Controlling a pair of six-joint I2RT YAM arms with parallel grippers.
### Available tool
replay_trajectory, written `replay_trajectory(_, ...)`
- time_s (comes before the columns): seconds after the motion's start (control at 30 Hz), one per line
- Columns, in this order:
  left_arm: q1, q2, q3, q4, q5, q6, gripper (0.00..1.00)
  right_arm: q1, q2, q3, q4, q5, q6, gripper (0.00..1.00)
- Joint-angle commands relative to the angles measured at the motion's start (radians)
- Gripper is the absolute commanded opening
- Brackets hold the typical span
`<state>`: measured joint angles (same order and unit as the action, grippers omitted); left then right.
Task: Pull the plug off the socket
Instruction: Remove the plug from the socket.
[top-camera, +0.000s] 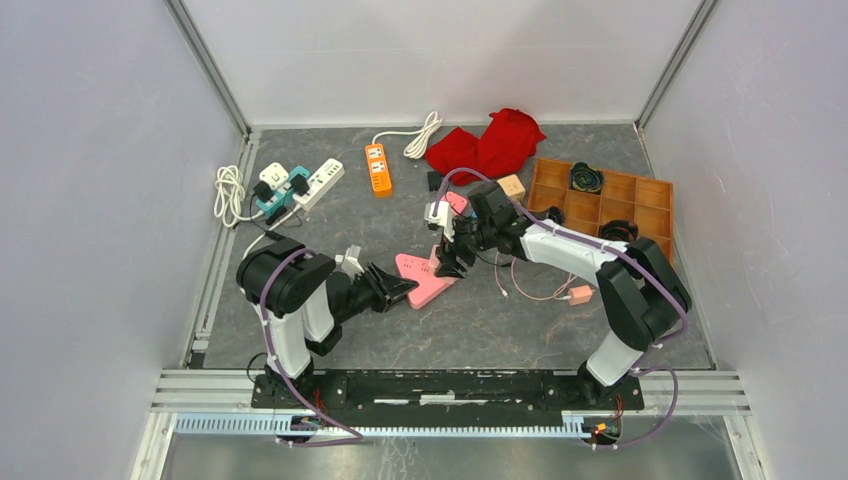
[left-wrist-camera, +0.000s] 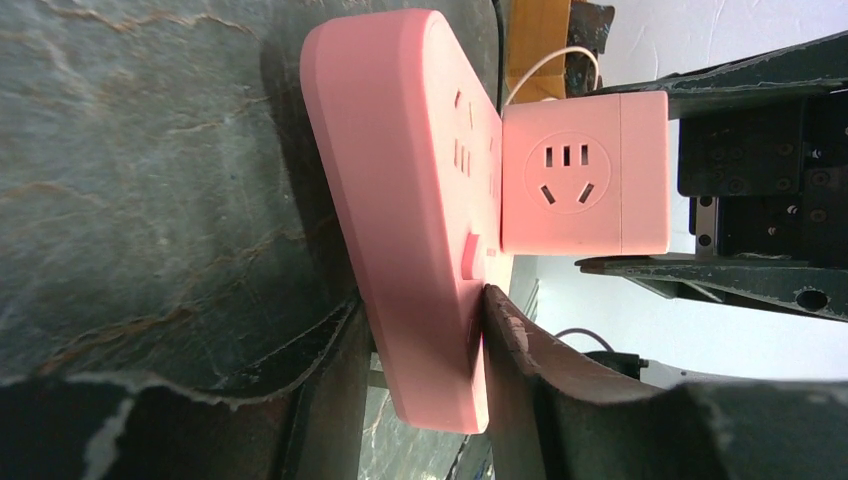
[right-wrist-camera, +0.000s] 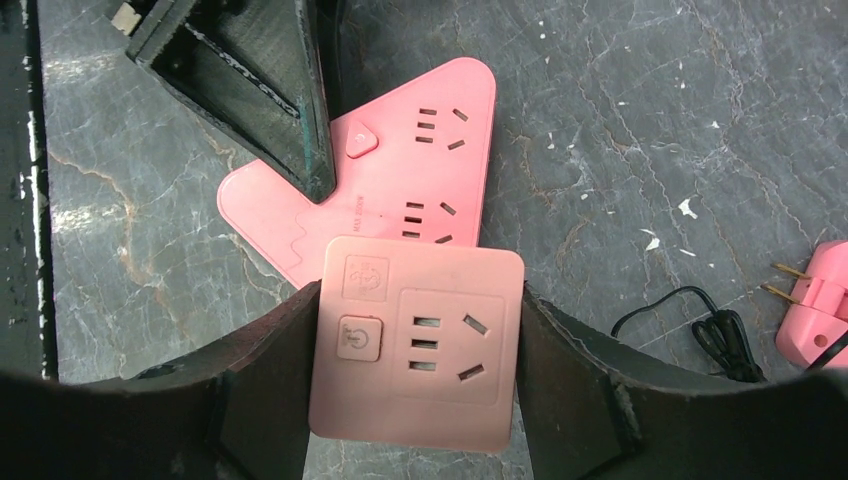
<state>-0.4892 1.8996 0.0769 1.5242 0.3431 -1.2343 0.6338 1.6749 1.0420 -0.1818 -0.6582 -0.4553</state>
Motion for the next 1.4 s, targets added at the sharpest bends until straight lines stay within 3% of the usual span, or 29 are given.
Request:
replay_trajectory(0.0, 0.001, 0.032, -0.012, -0.153, -0.044, 0.086, 0.02, -0.028, -0.105, -0.003, 0.040, -0.157, -0.015, 0.00)
replay_trajectory(0.1, 0.003, 0.040, -0.007, -0.164, -0.045, 0.093, 0.02, -0.054, -0.098, -0.013, 0.050, -0.214, 0.008, 0.00)
replay_trajectory(0.27, 0.009, 0.031, -0.003, -0.177, -0.053, 0.092, 0.02, -0.051, -0.096, -0.012, 0.021, -0.132, -0.022, 0.00)
replay_trajectory(0.73, 0.011, -0.142, 0.093, -0.544, -0.092, 0.168, 0.02, 0.173, -0.122, -0.015, -0.013, 0.142, -0.126, 0.00)
replay_trajectory(1.0, 0.012, -0.168, 0.109, -0.628, -0.097, 0.203, 0.02, 0.019, -0.174, -0.015, 0.015, -0.013, -0.029, 0.00)
replay_trajectory(1.17, 0.012, -0.160, 0.110, -0.627, -0.094, 0.205, 0.02, -0.066, -0.096, -0.003, 0.005, -0.147, 0.022, 0.00)
replay_trajectory(1.37, 0.012, -0.170, 0.105, -0.638, -0.103, 0.211, 0.02, -0.090, -0.061, 0.014, -0.013, -0.162, 0.026, 0.00)
